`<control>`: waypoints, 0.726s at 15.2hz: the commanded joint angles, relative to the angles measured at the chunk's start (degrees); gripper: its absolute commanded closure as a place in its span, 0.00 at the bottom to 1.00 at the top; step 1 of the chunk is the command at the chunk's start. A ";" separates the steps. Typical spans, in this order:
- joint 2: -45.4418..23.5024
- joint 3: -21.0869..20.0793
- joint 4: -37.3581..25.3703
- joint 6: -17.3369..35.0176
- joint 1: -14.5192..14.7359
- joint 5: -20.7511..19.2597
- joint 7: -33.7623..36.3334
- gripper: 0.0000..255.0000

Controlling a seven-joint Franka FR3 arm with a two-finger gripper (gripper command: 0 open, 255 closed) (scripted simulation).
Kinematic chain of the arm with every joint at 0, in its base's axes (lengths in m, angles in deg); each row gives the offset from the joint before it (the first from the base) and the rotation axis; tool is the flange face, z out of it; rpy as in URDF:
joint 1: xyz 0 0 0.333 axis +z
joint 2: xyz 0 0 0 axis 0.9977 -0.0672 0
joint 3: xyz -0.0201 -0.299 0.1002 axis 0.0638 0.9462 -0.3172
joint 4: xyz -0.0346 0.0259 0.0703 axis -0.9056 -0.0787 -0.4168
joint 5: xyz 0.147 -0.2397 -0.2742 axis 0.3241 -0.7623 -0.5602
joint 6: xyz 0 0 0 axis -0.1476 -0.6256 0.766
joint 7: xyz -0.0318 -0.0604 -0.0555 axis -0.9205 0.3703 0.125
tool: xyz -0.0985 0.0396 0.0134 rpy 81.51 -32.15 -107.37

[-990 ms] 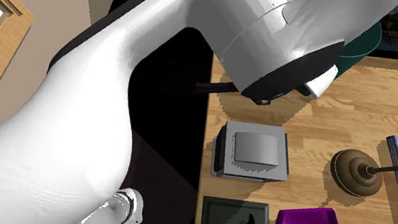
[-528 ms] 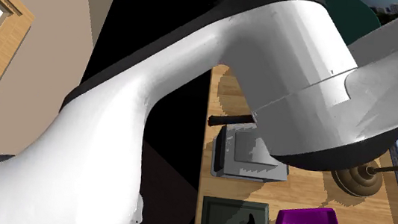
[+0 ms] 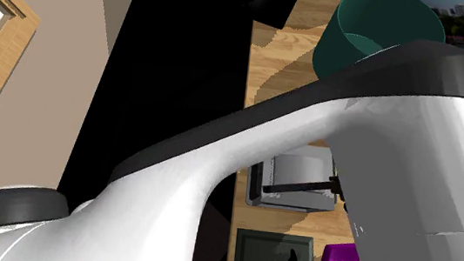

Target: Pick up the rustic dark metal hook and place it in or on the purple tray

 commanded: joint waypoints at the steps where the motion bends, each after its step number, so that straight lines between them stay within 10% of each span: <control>1: -0.61 1.81 -0.92 -0.93 -1.45 0.03 -3.23 1.00; 11: -11.75 10.17 -14.57 -7.36 -10.09 4.06 -18.54 1.00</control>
